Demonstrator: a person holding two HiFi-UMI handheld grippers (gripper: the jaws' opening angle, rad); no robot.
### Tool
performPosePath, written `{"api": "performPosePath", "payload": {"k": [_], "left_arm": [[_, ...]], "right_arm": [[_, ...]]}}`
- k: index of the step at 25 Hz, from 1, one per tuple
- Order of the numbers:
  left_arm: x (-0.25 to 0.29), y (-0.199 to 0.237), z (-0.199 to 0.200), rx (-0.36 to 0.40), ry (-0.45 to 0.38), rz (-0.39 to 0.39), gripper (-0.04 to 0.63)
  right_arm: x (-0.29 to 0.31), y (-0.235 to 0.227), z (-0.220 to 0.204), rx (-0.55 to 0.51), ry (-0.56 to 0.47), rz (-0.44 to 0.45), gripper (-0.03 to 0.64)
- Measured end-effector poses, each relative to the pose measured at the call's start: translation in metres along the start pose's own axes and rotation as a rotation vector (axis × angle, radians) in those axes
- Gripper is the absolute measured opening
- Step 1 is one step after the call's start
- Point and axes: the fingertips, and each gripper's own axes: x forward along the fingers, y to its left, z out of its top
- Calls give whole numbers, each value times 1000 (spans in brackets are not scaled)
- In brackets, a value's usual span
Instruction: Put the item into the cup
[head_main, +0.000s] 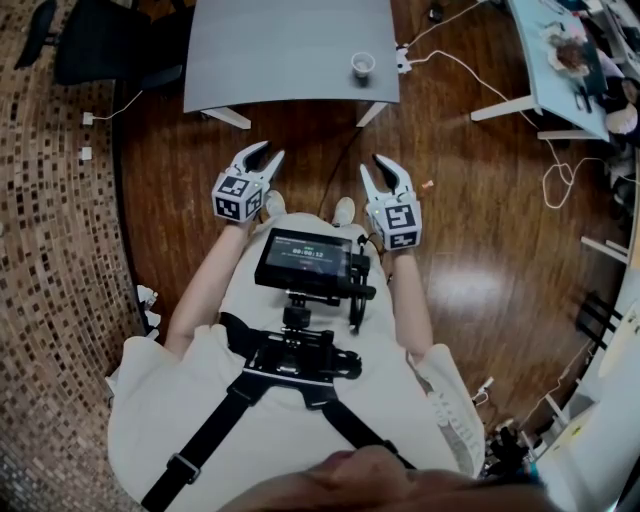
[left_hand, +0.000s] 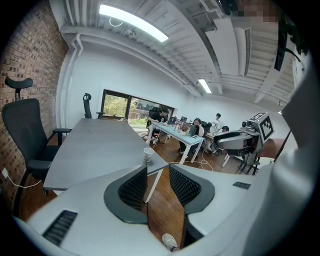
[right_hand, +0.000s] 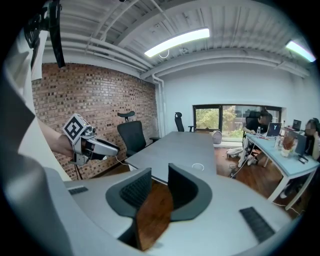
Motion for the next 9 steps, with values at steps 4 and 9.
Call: {"api": "performPosePath", "payload": {"k": [4, 9], "left_arm": [[3, -3, -1, 3, 7, -6, 141], [0, -6, -3, 9, 6, -10, 141]], "right_arm": [[-3, 0, 4, -5, -10, -4, 118], [-5, 2, -6, 6, -1, -6, 118]]}}
